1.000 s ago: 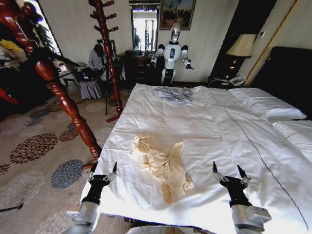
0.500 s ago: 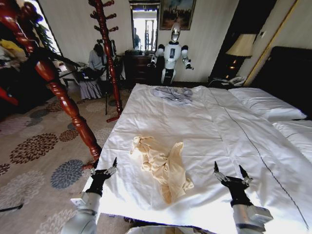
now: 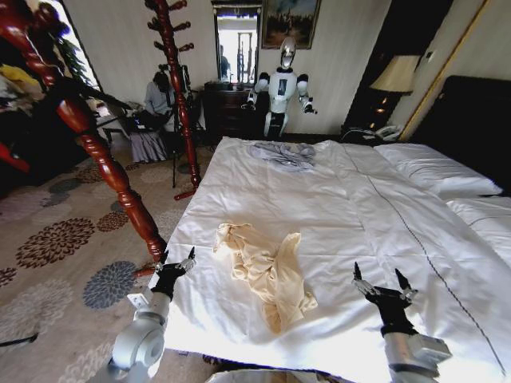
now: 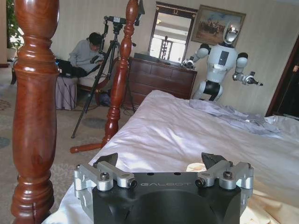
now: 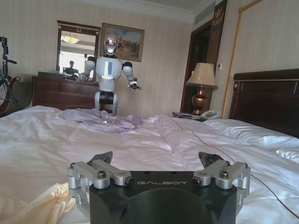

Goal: Pick up the clothes from the bed and hang them on the clothes hanger.

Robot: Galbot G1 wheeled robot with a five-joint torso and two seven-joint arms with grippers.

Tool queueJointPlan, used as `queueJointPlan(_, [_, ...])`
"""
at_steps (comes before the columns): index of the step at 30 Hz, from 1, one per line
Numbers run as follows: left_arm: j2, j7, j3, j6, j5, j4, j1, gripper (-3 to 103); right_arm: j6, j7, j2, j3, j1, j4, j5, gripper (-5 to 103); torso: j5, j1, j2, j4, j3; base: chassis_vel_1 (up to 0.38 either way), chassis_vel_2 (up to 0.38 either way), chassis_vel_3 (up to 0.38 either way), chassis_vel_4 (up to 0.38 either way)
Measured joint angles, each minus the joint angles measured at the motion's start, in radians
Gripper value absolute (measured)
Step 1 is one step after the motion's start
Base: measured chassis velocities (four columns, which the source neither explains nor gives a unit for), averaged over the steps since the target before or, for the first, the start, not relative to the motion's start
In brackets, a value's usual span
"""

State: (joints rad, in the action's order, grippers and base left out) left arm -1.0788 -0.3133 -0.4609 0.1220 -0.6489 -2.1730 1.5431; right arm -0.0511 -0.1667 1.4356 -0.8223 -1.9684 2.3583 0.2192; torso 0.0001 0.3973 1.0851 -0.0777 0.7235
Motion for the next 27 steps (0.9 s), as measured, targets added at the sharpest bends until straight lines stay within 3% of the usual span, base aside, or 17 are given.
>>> queueJointPlan(11, [0.030,-0.013,0.088,0.032,-0.059,0.101,-0.133,100,-0.004,0.002,0.003,-0.009,0.008,-0.007,-0.002,100,-0.0002,0.000,0.000,-0.0002,0.000,0.000,0.000,0.000,0.000])
queueJointPlan(13, [0.040,-0.021,0.109,0.047,-0.120,0.124,-0.185,99,-0.004,0.002,0.003,-0.009,0.006,-0.006,-0.003,100,0.0000,0.000,0.000,-0.0003,0.000,0.000,0.000,0.000,0.000])
queueJointPlan(27, [0.047,-0.011,0.183,0.074,-0.256,0.269,-0.373,99,-0.006,0.003,0.004,-0.016,-0.016,0.004,-0.009,100,-0.0001,0.000,0.000,-0.0002,0.000,0.000,0.000,0.000,0.000])
